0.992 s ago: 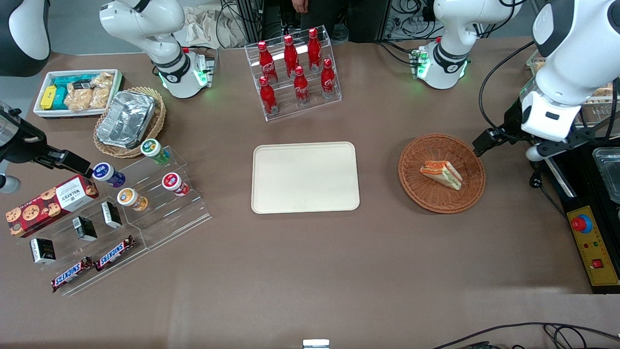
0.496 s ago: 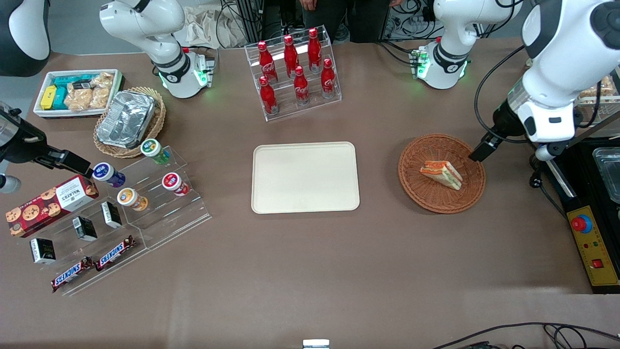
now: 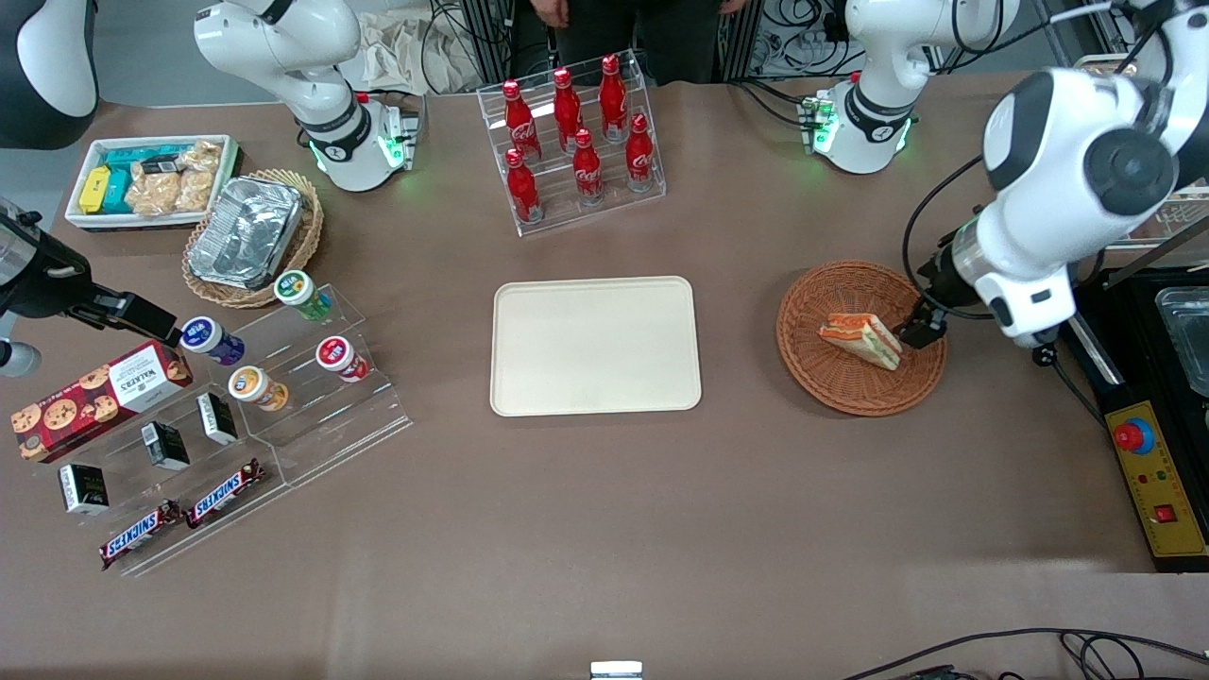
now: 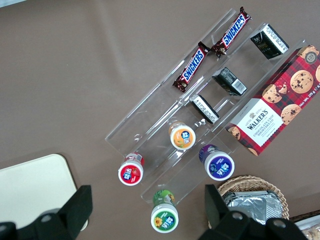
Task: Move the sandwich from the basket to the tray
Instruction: 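Lower the left gripper and close it on the wrapped sandwich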
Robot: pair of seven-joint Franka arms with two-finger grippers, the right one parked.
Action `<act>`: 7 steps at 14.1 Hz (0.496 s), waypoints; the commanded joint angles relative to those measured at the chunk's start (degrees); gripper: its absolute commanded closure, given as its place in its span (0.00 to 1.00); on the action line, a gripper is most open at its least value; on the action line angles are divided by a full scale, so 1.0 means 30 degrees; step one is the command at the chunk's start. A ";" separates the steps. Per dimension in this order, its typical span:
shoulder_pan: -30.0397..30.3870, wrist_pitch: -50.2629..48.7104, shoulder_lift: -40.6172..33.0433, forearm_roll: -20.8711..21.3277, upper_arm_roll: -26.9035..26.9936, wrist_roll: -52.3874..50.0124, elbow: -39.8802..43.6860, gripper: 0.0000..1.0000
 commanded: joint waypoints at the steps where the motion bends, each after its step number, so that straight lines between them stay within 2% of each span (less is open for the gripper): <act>1: -0.0305 -0.0450 0.0513 0.0168 0.0063 0.0196 -0.0398 0.00; 7: -0.0657 0.3706 0.0396 0.1310 0.0063 0.0023 -0.4060 0.00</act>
